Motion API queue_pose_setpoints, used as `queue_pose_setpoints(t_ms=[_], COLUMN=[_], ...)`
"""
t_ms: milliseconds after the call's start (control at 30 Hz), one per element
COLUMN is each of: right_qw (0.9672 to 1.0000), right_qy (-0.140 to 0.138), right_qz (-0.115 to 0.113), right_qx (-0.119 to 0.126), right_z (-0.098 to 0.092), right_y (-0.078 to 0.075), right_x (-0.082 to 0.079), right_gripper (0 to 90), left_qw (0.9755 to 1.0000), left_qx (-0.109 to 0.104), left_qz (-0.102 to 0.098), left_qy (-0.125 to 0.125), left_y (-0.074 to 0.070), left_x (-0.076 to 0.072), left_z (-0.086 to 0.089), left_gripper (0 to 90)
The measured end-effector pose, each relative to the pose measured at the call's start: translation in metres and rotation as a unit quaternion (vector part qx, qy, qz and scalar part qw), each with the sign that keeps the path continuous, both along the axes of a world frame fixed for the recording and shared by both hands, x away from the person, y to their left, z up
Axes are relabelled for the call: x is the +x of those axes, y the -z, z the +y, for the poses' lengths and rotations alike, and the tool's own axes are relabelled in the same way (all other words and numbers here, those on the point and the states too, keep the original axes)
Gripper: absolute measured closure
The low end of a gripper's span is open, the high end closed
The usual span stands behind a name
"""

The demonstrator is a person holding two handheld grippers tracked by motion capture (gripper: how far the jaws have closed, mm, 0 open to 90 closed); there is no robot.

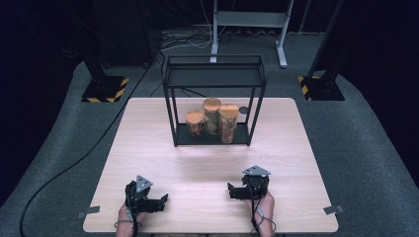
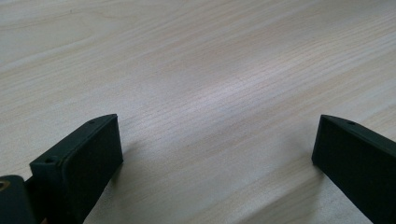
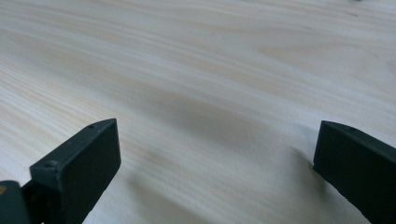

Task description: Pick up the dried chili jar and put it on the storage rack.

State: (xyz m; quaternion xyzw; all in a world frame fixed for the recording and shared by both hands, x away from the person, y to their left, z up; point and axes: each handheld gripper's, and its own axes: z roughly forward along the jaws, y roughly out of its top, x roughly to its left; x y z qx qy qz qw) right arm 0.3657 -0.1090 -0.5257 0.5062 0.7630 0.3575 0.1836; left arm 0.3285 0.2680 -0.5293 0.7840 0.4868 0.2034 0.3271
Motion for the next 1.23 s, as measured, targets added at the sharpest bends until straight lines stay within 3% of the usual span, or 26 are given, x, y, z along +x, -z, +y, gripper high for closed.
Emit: queue_pose_setpoints(t_ms=[633,1233], right_qw=[0.9991,0.9987], right_qy=[-0.002,-0.005], right_qz=[-0.027,-0.024], right_qx=[-0.034,-0.044], right_z=[0.001,0.003], right_y=[0.001,0.001], right_x=[-0.014,-0.013], right_gripper=[0.4,0.4], left_qw=[1.0000,1.0000], left_qx=[0.000,0.001], left_qz=[0.000,0.000], left_qy=[0.000,0.000], left_y=[0.000,0.000], left_x=[0.000,0.000], left_z=[0.000,0.000], left_gripper=[0.7,0.7])
